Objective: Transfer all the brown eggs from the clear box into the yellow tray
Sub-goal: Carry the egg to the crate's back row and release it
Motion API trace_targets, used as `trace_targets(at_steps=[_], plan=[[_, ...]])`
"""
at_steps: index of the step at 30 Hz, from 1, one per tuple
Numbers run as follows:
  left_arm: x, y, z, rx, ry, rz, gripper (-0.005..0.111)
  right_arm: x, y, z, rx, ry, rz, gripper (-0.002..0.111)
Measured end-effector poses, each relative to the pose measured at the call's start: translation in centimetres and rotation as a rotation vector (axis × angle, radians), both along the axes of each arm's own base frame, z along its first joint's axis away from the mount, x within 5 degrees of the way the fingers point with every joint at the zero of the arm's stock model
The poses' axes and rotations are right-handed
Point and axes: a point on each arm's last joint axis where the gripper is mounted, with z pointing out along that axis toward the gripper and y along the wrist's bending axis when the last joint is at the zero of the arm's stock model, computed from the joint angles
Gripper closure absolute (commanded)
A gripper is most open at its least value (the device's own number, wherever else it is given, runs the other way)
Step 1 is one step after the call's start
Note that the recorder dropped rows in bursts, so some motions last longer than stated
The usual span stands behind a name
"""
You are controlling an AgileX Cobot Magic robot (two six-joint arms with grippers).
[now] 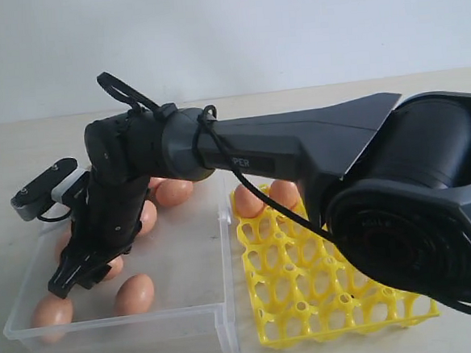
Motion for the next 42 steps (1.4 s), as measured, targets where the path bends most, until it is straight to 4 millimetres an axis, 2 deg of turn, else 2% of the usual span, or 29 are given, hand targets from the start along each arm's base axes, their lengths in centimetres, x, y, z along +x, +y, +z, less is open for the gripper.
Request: trace_targets(at_steps=[3, 5, 6, 7, 11, 15, 18, 22, 24, 27, 31, 42], plan=[[0.0, 0.0, 0.0, 0.0, 0.0, 0.0, 0.107, 0.0, -0.1, 0.4, 0.018, -0.014, -0.011, 0.108], [0.0, 0.0, 0.0, 0.0, 0.0, 0.0, 0.107, -0.1, -0.7, 1.9, 0.084, -0.083, -0.045, 0.108], [0.0, 0.0, 0.0, 0.0, 0.0, 0.0, 0.107, 0.0, -1.8, 3.2, 0.137, -0.161, -0.088, 0.108], [0.0, 0.0, 0.0, 0.0, 0.0, 0.0, 0.107, 0.0, -2.6, 3.6, 0.163, -0.202, -0.112, 0.108], [0.0, 0.0, 0.0, 0.0, 0.0, 0.0, 0.107, 0.4, -8.0, 6.6, 0.293, -0.374, -0.252, 0.108], [0.0, 0.0, 0.0, 0.0, 0.0, 0.0, 0.107, 0.6, -14.9, 7.5, 0.369, -0.46, -0.406, 0.108], [0.0, 0.0, 0.0, 0.0, 0.0, 0.0, 0.107, 0.4, -19.8, 7.1, 0.369, -0.494, -0.499, 0.108], [0.0, 0.0, 0.0, 0.0, 0.0, 0.0, 0.107, 0.2, -24.4, 5.9, 0.335, -0.488, -0.613, 0.108], [0.0, 0.0, 0.0, 0.0, 0.0, 0.0, 0.107, 0.1, -25.9, 5.0, 0.314, -0.472, -0.659, 0.108], [0.0, 0.0, 0.0, 0.0, 0.0, 0.0, 0.107, 0.1, -27.3, 4.4, 0.313, -0.459, -0.717, 0.108], [0.0, 0.0, 0.0, 0.0, 0.0, 0.0, 0.107, 0.3, -28.1, 3.9, 0.329, -0.449, -0.769, 0.108], [0.0, 0.0, 0.0, 0.0, 0.0, 0.0, 0.107, 0.8, -28.1, 0.9, 0.305, -0.415, -0.786, 0.108]])
